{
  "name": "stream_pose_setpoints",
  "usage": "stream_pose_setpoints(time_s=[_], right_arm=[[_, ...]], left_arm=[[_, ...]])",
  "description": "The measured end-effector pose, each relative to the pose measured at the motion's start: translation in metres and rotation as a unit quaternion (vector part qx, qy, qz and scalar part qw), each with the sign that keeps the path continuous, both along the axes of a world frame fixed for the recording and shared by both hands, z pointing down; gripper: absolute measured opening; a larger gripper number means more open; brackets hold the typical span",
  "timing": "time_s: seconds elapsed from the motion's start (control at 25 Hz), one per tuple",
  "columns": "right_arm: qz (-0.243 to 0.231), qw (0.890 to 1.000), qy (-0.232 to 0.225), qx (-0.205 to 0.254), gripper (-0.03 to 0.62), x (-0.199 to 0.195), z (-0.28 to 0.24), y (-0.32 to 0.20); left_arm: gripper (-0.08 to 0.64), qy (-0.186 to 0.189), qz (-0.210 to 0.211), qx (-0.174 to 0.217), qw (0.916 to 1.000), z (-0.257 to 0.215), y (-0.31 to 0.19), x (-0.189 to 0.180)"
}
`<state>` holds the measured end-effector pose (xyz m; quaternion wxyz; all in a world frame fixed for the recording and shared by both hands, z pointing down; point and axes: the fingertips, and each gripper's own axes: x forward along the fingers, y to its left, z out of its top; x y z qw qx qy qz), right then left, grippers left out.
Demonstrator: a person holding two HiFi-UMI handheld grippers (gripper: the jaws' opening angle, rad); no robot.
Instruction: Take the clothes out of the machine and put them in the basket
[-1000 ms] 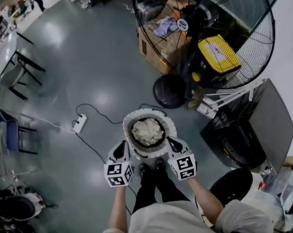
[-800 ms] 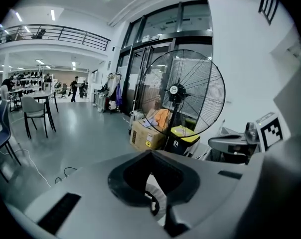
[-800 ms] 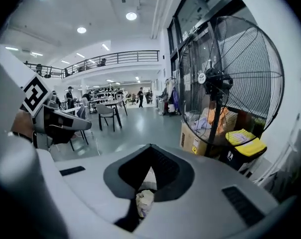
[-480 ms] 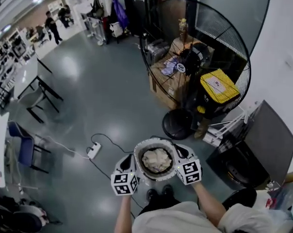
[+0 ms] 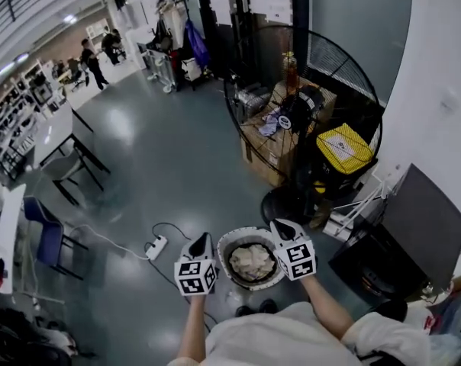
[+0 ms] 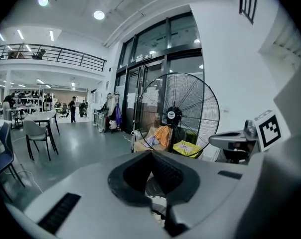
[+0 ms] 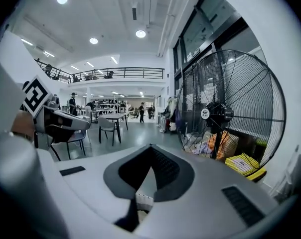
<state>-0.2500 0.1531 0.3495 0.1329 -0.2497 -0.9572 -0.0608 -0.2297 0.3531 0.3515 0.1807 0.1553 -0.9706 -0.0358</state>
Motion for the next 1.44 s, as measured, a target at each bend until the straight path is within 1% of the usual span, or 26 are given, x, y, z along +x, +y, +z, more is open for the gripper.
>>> stream_pose_setpoints(time_s=[0.24,0.52,0.68,1.44], right_arm=[[0.001,1.000,-0.010,0.001,0.021,0.001,-0.011,-0.001],[0.002,1.000,-0.008,0.006,0.021,0.007,-0.013,-0.003],[-0.001,1.000,-0.010,0.017,0.021,0.009,-0.011,-0.003],[-0.006,1.000,-0.001,0.020,0.021,0.000,-0.008,0.009]], left_arm=[[0.017,-0.015,-0.005,-0.005,0.9999,-0.015,0.007,-0.002],[0.017,-0.008,-0.011,-0.002,0.9999,-0.013,0.015,0.003],[0.017,-0.007,-0.011,-0.003,0.9999,-0.011,0.013,0.004],[0.017,-0.009,-0.009,-0.006,0.9999,-0.010,0.018,-0.004]])
